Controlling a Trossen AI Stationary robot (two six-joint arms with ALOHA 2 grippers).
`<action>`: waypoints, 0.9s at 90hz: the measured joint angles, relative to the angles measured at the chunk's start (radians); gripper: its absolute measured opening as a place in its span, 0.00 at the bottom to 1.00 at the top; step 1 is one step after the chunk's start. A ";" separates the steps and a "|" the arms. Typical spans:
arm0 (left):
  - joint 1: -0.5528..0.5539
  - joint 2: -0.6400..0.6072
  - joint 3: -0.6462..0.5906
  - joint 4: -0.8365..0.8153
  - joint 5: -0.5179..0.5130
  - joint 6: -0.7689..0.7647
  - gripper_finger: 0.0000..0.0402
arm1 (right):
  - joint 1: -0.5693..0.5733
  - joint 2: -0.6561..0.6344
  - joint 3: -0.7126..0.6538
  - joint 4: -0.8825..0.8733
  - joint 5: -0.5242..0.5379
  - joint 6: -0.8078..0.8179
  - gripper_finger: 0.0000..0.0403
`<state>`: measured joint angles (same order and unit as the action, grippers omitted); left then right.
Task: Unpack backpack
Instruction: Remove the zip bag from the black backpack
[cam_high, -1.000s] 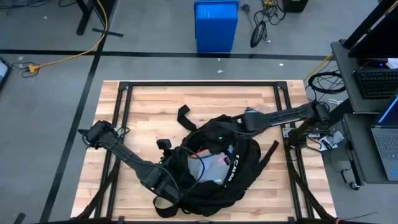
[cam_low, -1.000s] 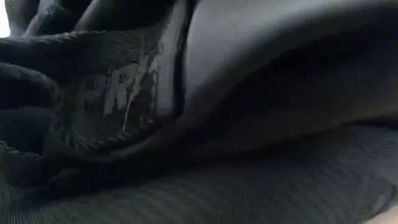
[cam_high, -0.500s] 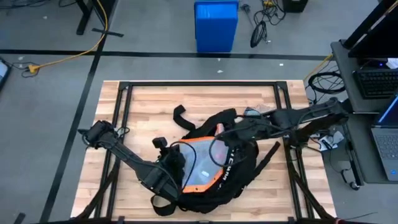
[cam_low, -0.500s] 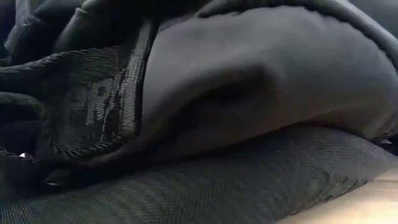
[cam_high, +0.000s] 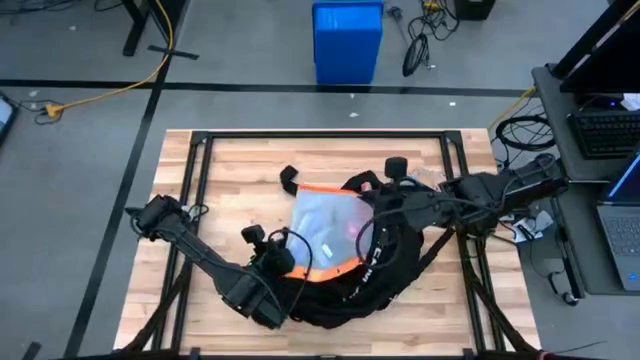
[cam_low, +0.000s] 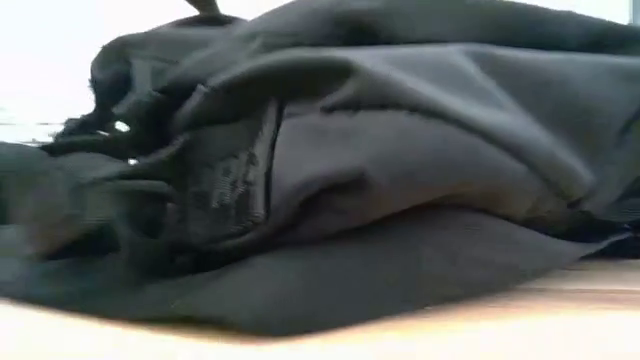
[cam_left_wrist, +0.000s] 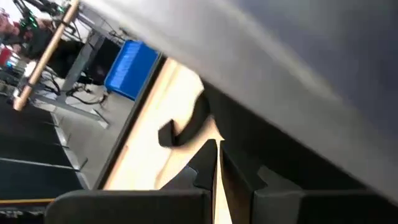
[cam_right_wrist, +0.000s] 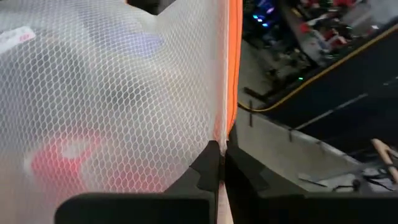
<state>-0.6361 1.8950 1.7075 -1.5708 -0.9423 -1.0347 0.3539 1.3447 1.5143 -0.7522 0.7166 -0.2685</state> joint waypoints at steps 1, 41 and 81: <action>0.000 0.000 0.000 0.000 0.001 -0.003 0.02 | 0.002 -0.001 0.000 0.002 0.005 0.001 0.00; -0.004 0.000 0.000 0.000 0.054 -0.061 0.02 | 0.083 -0.015 0.002 0.128 0.290 -0.074 0.00; -0.007 0.000 0.000 0.001 0.077 -0.087 0.02 | 0.133 -0.017 0.003 0.317 0.361 -0.243 0.00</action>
<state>-0.6434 1.8950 1.7077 -1.5700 -0.8650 -1.1213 0.4871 1.3273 1.5177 -0.4347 1.0772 -0.5115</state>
